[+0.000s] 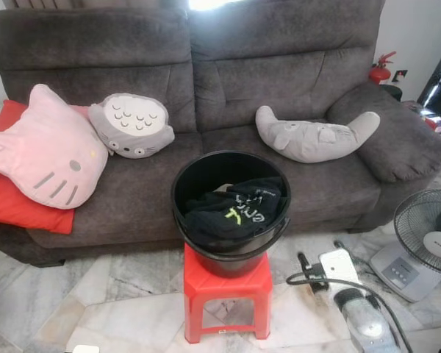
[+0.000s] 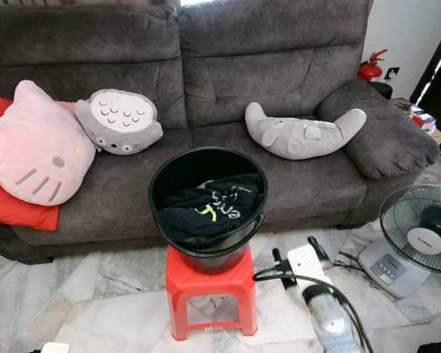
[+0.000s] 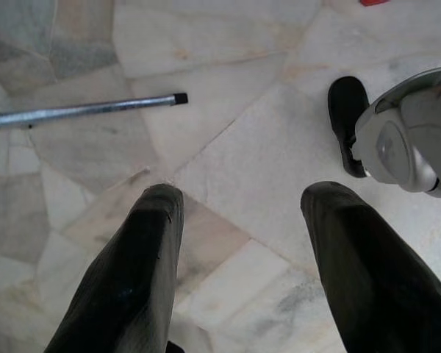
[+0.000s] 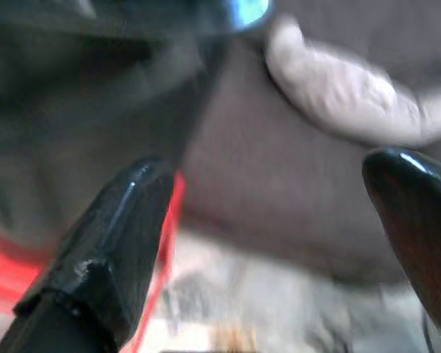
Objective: Hang hanger
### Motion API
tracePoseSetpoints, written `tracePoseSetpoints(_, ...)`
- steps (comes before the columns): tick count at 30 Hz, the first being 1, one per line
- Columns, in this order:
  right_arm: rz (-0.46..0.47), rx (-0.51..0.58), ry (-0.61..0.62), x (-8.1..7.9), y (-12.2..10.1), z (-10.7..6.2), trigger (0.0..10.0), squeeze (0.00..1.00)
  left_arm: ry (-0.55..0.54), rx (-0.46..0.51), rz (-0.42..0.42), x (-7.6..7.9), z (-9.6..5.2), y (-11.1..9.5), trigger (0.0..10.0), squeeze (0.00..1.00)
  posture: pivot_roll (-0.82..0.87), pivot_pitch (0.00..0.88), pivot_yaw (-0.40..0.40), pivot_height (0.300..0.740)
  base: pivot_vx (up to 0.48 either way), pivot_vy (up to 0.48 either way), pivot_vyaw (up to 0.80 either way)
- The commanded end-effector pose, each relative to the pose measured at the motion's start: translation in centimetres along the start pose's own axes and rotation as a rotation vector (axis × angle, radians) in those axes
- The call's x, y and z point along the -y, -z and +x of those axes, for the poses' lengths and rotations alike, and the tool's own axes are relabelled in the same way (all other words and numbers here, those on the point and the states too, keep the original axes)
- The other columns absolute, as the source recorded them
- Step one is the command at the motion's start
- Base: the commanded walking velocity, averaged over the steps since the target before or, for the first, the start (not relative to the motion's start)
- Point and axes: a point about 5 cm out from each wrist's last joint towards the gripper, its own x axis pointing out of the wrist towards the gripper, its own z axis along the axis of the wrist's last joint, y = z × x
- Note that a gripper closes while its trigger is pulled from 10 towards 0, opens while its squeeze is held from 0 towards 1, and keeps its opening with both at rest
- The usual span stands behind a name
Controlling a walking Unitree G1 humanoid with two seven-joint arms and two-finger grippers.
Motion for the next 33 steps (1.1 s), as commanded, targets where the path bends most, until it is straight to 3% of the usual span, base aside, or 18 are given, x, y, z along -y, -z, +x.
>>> tracePoseSetpoints(1, -0.018, 0.064, -0.089, -0.8, -1.4, 0.7, 10.0, 0.00, -0.009, -0.008, 0.014, -0.3, 0.0, 0.2, 10.0, 0.00, -0.12, 0.000, 0.041, 0.719, 0.000, 0.000, 0.00)
tracePoseSetpoints(4, -0.076, 0.195, -0.191, -1.0, -5.0, 2.1, 10.0, 0.00, -0.013, -0.004, 0.012, -0.3, 0.0, 0.2, 10.0, 0.00, -0.11, 0.000, 0.034, 0.719, 0.000, 0.000, 0.00)
tracePoseSetpoints(6, -0.076, 0.195, -0.191, -1.0, -5.0, 2.1, 10.0, 0.00, -0.013, -0.004, 0.012, -0.3, 0.0, 0.2, 10.0, 0.00, -0.11, 0.000, 0.034, 0.719, 0.000, 0.000, 0.00)
tracePoseSetpoints(10, -0.125, 0.269, -0.323, -1.8, -7.7, 3.0, 10.0, 0.00, -0.016, -0.004, 0.006, -0.3, 0.0, 0.1, 10.0, 0.00, -0.11, 0.000, 0.032, 0.719, 0.000, 0.000, 0.00)
tracePoseSetpoints(13, -0.129, 0.282, -0.346, -1.8, -8.5, 3.3, 10.0, 0.00, -0.016, -0.004, 0.005, -0.3, 0.0, 0.1, 10.0, 0.00, -0.11, 0.000, 0.030, 0.719, 0.000, 0.000, 0.00)
tracePoseSetpoints(26, -0.140, 0.200, -0.610, -3.0, -8.9, 2.9, 10.0, 0.00, -0.021, -0.002, 0.002, -0.3, 0.0, 0.0, 10.0, 0.00, -0.10, 0.000, 0.030, 0.719, 0.000, 0.000, 0.00)
tracePoseSetpoints(33, -0.224, 0.062, -0.607, -2.0, -7.0, 2.9, 10.0, 0.00, -0.017, -0.004, 0.003, -0.2, 0.0, 0.0, 10.0, 0.00, -0.10, 0.000, 0.030, 0.719, 0.000, 0.000, 0.00)
